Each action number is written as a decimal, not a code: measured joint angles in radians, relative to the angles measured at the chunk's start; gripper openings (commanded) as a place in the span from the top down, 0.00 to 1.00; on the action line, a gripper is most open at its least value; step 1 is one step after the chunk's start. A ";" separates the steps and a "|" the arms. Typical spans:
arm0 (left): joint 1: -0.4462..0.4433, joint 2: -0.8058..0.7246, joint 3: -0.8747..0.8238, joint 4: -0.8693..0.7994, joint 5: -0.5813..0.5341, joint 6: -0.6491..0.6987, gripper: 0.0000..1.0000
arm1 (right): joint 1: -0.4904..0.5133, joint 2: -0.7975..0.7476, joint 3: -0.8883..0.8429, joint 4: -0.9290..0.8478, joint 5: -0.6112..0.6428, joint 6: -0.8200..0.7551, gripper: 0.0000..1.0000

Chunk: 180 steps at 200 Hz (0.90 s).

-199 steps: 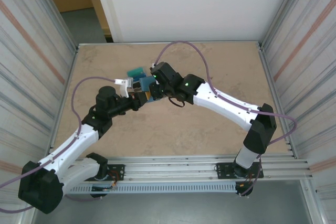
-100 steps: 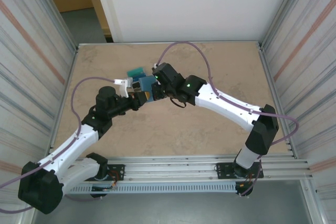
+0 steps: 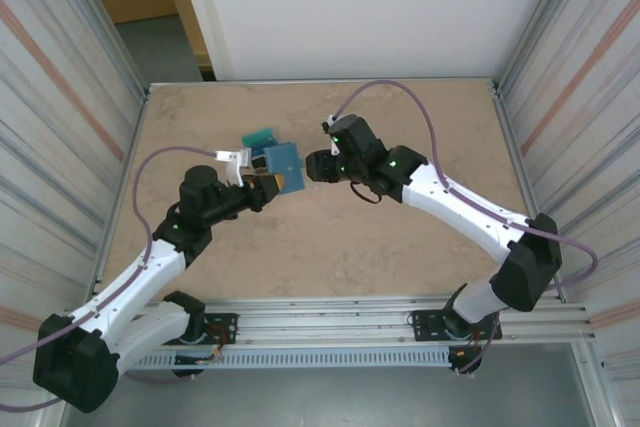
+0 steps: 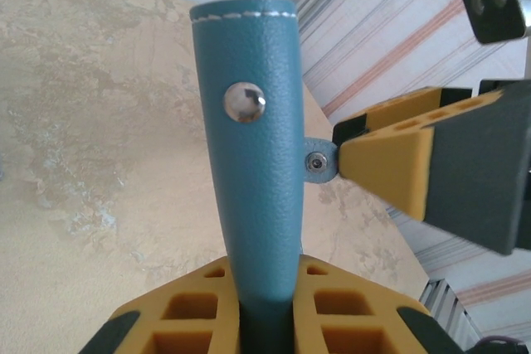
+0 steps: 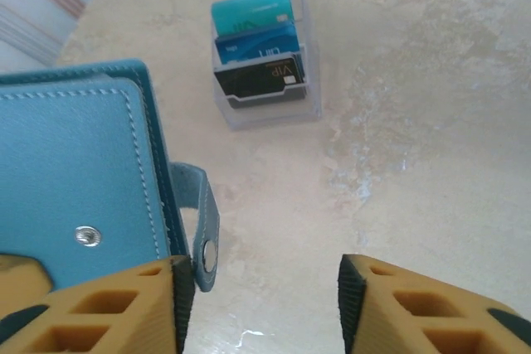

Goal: Take the credit cards out of the card holder

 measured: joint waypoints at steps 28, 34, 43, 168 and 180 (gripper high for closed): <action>0.000 0.000 0.026 -0.046 0.021 0.043 1.00 | -0.034 -0.038 -0.032 0.058 -0.079 -0.004 0.33; 0.000 0.000 0.035 -0.057 0.028 0.055 1.00 | -0.042 -0.042 -0.034 0.069 -0.103 -0.005 0.31; 0.000 0.000 0.050 -0.072 0.040 0.071 1.00 | -0.053 -0.046 -0.038 0.089 -0.137 -0.006 0.30; 0.008 0.023 0.160 -0.098 0.261 0.196 1.00 | -0.166 -0.195 -0.241 0.269 -0.549 -0.069 0.49; 0.010 0.023 0.160 -0.091 0.276 0.192 1.00 | -0.171 -0.224 -0.261 0.268 -0.555 -0.073 0.51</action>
